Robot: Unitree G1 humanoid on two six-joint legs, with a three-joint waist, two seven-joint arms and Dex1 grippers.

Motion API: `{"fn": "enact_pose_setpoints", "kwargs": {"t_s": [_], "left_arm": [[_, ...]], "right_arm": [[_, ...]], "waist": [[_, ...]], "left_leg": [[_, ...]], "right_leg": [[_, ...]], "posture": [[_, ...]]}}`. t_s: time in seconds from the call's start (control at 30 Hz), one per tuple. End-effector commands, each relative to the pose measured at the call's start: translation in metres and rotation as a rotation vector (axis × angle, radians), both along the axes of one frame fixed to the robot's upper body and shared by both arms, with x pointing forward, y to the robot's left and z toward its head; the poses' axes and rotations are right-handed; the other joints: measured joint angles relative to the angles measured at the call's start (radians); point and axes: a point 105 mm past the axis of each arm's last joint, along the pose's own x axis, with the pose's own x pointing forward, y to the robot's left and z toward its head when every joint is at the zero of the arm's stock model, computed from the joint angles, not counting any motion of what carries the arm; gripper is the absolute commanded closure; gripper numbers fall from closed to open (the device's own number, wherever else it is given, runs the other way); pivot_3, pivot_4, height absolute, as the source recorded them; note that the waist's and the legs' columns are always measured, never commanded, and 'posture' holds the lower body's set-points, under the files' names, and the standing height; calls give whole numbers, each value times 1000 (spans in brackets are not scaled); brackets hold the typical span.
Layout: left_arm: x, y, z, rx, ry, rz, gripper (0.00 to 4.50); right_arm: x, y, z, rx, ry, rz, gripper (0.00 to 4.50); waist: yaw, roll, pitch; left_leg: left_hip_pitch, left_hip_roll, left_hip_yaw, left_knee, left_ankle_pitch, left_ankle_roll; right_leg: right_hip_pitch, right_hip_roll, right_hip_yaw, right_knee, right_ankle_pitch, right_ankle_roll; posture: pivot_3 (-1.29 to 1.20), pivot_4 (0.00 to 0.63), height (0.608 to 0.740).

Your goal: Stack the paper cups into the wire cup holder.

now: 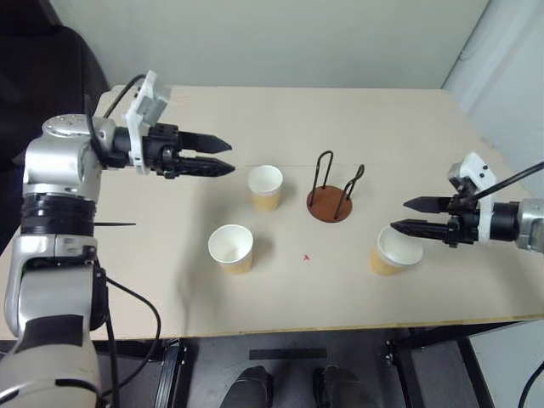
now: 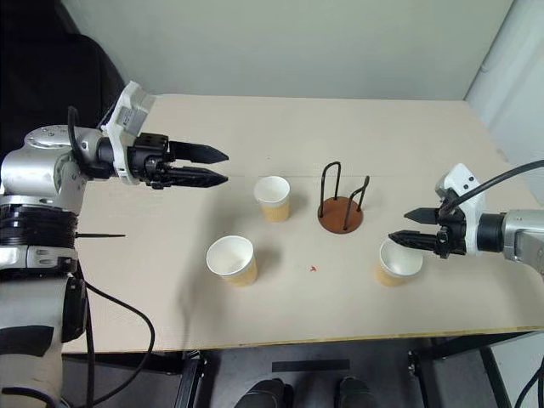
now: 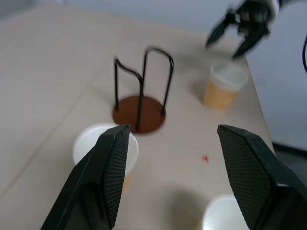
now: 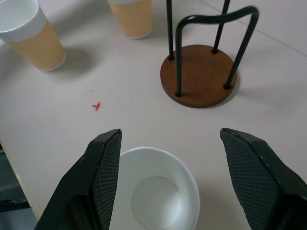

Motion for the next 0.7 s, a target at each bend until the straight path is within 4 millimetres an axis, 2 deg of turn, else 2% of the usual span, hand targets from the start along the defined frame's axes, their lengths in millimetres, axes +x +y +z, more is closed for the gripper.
{"fn": "enact_pose_setpoints", "kwargs": {"t_s": [0.03,0.2,0.37,0.7], "left_arm": [[-9,5,14,22,-58,-18,1367],[-13,13,19,3,-98,30,1367],[-17,18,17,1,-107,65,1367],[-20,22,17,5,-110,90,1367]], "right_arm": [[5,9,8,3,-18,22,1202],[24,21,3,37,-23,12,1202],[47,35,-5,52,-36,-13,1202],[73,44,-14,65,-70,-63,1202]], "waist": [[-1,0,0],[-2,0,0],[-2,0,0],[-2,0,0]], "left_leg": [[0,0,0,0,0,0],[0,0,0,1,0,1],[0,0,0,1,0,1],[-1,0,0,1,0,2]], "right_leg": [[0,0,0,0,0,0],[0,0,0,0,0,0],[0,0,-1,0,0,0],[-1,-1,-1,0,0,0]], "posture": [[0,150,740],[0,150,740],[0,150,740],[0,150,740]]}}
